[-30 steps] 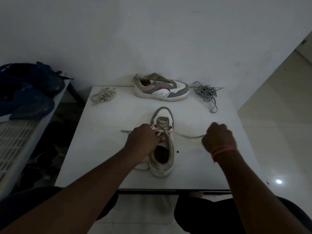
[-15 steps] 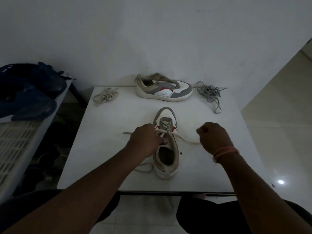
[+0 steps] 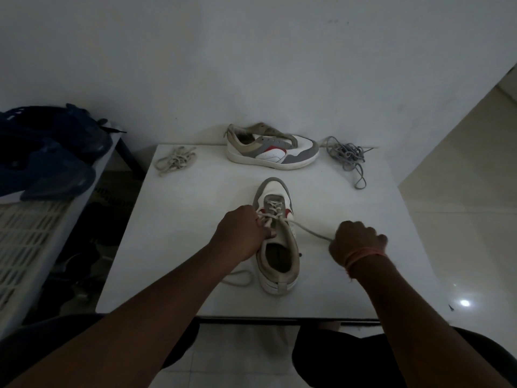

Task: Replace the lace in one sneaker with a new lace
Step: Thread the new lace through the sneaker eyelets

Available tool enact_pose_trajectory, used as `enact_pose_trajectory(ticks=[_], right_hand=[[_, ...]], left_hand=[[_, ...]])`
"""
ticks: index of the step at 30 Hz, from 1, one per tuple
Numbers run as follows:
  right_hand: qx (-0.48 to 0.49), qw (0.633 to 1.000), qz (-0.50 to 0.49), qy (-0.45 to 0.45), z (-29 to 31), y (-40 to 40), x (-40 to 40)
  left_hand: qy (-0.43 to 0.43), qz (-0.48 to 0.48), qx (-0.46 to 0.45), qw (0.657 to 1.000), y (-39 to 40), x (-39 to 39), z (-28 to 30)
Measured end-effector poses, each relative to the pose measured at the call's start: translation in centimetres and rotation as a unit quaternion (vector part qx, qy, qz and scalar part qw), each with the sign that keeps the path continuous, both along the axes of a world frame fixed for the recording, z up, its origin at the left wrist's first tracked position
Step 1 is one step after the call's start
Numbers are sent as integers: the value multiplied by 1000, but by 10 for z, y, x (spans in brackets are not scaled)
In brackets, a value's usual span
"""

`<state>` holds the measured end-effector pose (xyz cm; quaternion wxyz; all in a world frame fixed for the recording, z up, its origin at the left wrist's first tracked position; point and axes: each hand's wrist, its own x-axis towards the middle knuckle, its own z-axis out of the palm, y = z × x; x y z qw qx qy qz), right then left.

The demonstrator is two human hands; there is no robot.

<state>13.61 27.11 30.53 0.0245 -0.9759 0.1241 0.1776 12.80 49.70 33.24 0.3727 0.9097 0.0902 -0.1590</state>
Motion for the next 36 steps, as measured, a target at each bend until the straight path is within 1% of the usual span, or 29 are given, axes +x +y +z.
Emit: enact_pose_trajectory(ticks=[1,3,4,5,6,8,10,11,12,13,14,15,16,17,18,19,20,22,23,25,26,28,29,31,32,34,35,36], right_hand=[[50,998,38,-27,-3,10,1],[173,974,109,-99,-1,33,1],[212,961,132,-121,1,42,2],[227,954,144,-133,1,49,2],[218,955,147,-138,2,51,3],[139,974,113,-139,0,42,5],[40,992,23,-115,1,22,7],[7,995,-28,-98,3,10,8],[-10,994,-66,-84,5,2,8],[-19,994,-83,-70,4,-4,8],[-20,995,-74,-61,1,-6,8],[-1,997,-48,-61,-1,-4,8],[52,996,-13,-72,-3,2,9],[133,987,22,-86,-4,11,9],[218,969,57,-102,-3,22,8],[276,949,91,-120,-3,32,7],[292,939,121,-133,-3,41,6],[230,951,140,-152,-4,45,6],[179,964,119,-159,-5,41,7],[70,985,23,-153,-5,21,10],[27,990,-21,-139,-3,10,12],[-8,994,-53,-95,1,-5,13],[-1,996,-39,-77,1,-7,13],[68,995,21,-67,0,3,11],[131,987,48,-76,0,12,9],[252,957,97,-107,1,31,6],[272,947,122,-122,2,40,6],[259,946,140,-137,1,44,5]], left_hand=[[-2,-2,2,1000,-1,1,0],[-5,-3,7,1000,-2,1,1],[-7,-4,11,1000,-2,0,0],[-10,-4,15,1000,-3,0,0],[-9,-4,18,1000,-2,0,-2],[-5,3,6,1000,-1,-1,-3],[-3,12,-11,1000,0,-1,-2],[-2,12,-13,1000,0,0,-2],[0,10,-11,1000,1,0,-2],[1,7,-8,1000,1,1,-1],[3,3,-4,1000,1,1,-1],[1,0,-1,1000,0,1,-1],[-1,-1,4,1000,-1,2,-1],[-3,-2,8,1000,-2,1,0],[-3,-5,10,1000,-2,1,0],[-6,-7,10,1000,-3,1,0],[-8,-8,11,1000,-3,1,0],[-6,-5,14,1000,-2,0,-1],[-4,-1,9,1000,-2,-1,-2],[-2,9,-6,1000,-1,-1,-3],[0,14,-9,1000,-1,0,-3],[3,15,-8,1000,0,1,-3],[5,15,-7,1000,0,1,-2],[7,11,-3,1000,-1,2,-2],[7,9,0,1000,-1,2,-2],[6,7,6,1000,-2,2,-3],[4,5,8,1000,-1,2,-4],[2,5,8,1000,-1,2,-4]])
